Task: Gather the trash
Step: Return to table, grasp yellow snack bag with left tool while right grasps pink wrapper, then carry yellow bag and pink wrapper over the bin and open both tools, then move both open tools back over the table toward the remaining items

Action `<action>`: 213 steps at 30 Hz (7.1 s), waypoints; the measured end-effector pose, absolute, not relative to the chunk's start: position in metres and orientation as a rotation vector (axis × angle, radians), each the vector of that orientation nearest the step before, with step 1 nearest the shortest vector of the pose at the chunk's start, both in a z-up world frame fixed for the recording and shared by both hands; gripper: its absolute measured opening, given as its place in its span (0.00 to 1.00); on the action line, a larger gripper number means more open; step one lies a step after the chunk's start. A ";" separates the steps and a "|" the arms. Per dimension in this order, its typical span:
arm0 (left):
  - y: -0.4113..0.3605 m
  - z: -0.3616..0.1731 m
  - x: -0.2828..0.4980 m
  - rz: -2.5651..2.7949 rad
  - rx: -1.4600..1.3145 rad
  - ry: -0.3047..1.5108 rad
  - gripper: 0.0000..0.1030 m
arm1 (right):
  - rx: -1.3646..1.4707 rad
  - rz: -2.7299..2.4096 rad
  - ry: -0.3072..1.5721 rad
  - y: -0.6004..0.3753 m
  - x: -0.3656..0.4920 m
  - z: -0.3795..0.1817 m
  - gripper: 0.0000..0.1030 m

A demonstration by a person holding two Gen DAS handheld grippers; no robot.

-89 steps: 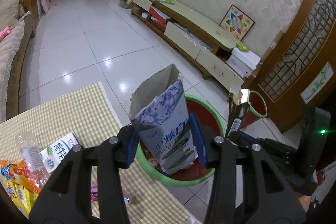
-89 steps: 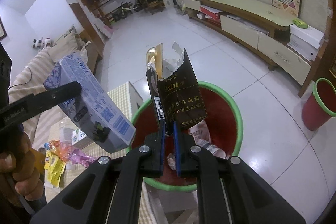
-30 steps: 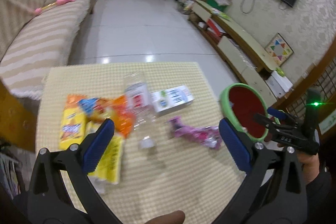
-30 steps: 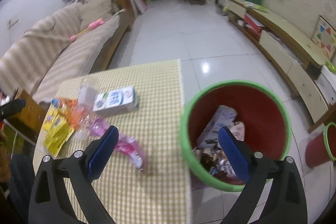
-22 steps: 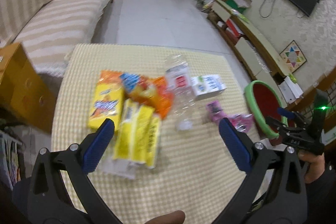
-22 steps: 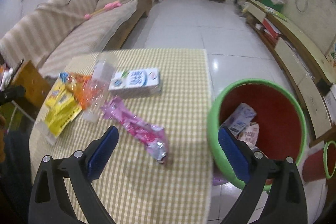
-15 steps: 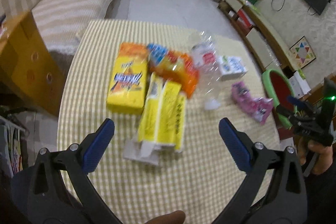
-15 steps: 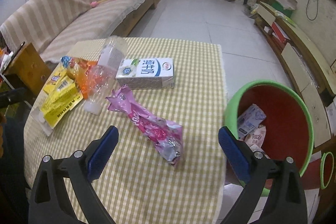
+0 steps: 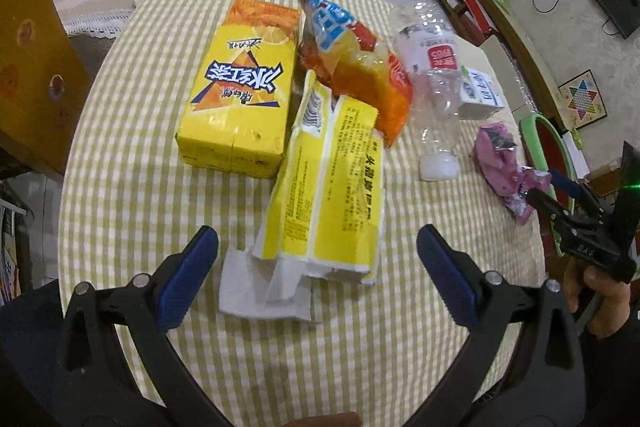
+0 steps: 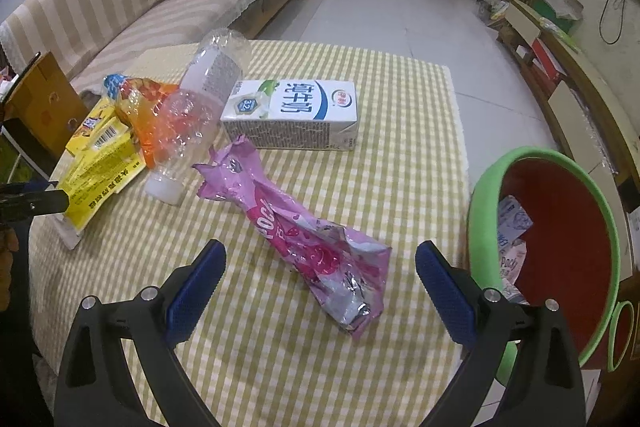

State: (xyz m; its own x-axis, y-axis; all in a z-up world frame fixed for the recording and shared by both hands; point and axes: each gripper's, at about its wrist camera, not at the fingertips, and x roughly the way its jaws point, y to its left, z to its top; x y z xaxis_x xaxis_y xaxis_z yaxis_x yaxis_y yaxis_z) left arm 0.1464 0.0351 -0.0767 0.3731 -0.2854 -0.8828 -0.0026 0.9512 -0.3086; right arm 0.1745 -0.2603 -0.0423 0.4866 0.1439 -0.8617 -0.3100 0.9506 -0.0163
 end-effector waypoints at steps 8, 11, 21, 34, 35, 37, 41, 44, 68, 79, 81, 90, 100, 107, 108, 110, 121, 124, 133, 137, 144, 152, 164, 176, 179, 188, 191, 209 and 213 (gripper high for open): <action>0.026 -0.083 0.154 -0.188 -0.266 1.172 0.84 | -0.173 0.281 1.065 -0.261 0.183 -0.060 0.78; 0.022 -0.086 0.154 -0.201 -0.264 1.183 0.73 | -0.170 0.289 1.072 -0.261 0.185 -0.064 0.74; 0.018 -0.087 0.149 -0.203 -0.252 1.182 0.40 | -0.176 0.308 1.097 -0.262 0.182 -0.065 0.34; 0.028 -0.059 0.123 -0.166 -0.244 1.117 0.39 | -0.116 0.336 1.098 -0.264 0.168 -0.045 0.07; 0.028 -0.055 0.120 -0.165 -0.243 1.113 0.39 | -0.104 0.340 1.090 -0.265 0.166 -0.041 0.07; 0.026 -0.048 0.115 -0.165 -0.237 1.098 0.39 | -0.084 0.348 1.071 -0.267 0.162 -0.032 0.07; 0.023 -0.032 0.105 -0.164 -0.229 1.061 0.39 | -0.056 0.363 1.030 -0.271 0.155 -0.014 0.07; 0.021 -0.019 0.101 -0.168 -0.223 1.036 0.39 | -0.035 0.364 1.001 -0.275 0.150 -0.001 0.07; -0.093 0.032 0.149 -0.358 -0.087 0.969 0.39 | 0.172 0.123 0.915 -0.369 0.146 0.042 0.07; -0.191 0.039 0.178 -0.524 -0.038 0.958 0.39 | 0.261 -0.069 0.859 -0.441 0.145 0.052 0.07; -0.207 0.039 0.183 -0.553 -0.035 0.959 0.39 | 0.280 -0.089 0.854 -0.451 0.143 0.053 0.07; -0.266 0.041 0.199 -0.642 -0.010 0.963 0.39 | 0.342 -0.200 0.842 -0.492 0.134 0.053 0.07; -0.318 0.037 0.213 -0.707 0.014 0.990 0.39 | 0.401 -0.258 0.850 -0.515 0.127 0.049 0.07; -0.339 0.026 0.217 -0.738 0.013 1.048 0.41 | 0.413 -0.268 0.860 -0.518 0.126 0.046 0.09; -0.340 0.025 0.219 -0.741 0.004 1.060 0.46 | 0.411 -0.269 0.862 -0.517 0.126 0.046 0.11; -0.339 0.024 0.223 -0.739 -0.021 1.080 0.56 | 0.408 -0.269 0.870 -0.516 0.127 0.044 0.19; -0.307 0.043 0.227 -0.665 -0.090 1.027 0.91 | 0.386 -0.270 0.849 -0.512 0.129 0.048 0.59; -0.299 0.050 0.226 -0.646 -0.091 1.011 0.94 | 0.384 -0.269 0.843 -0.512 0.129 0.049 0.63; -0.277 0.064 0.213 -0.614 -0.062 0.975 0.95 | 0.354 -0.266 0.824 -0.504 0.130 0.054 0.77; -0.257 0.069 0.207 -0.591 -0.069 0.962 0.95 | 0.327 -0.259 0.815 -0.494 0.132 0.057 0.85; -0.220 0.070 0.194 -0.509 -0.069 0.953 0.95 | 0.288 -0.191 0.774 -0.465 0.138 0.064 0.93; -0.160 0.061 0.170 -0.370 -0.109 0.895 0.95 | 0.239 -0.084 0.708 -0.421 0.141 0.069 0.93; -0.064 0.044 0.133 -0.279 -0.104 0.900 0.95 | 0.208 0.110 0.830 -0.358 0.152 0.051 0.93; 0.002 0.027 0.119 -0.174 -0.162 0.920 0.95 | 0.026 0.186 0.874 -0.294 0.151 0.030 0.93; 0.015 0.021 0.119 -0.157 -0.178 0.924 0.95 | 0.005 0.212 0.892 -0.279 0.152 0.023 0.93; 0.045 -0.004 0.131 -0.107 -0.191 0.967 0.95 | -0.022 0.259 0.955 -0.224 0.157 0.004 0.93; 0.051 -0.016 0.138 -0.099 -0.192 0.987 0.95 | -0.007 0.261 0.978 -0.211 0.162 -0.003 0.93; 0.066 -0.068 0.190 -0.093 -0.174 1.014 0.95 | 0.080 0.227 1.084 -0.157 0.210 -0.051 0.92; 0.069 -0.076 0.194 -0.090 -0.161 1.014 0.95 | 0.098 0.216 1.103 -0.149 0.221 -0.059 0.90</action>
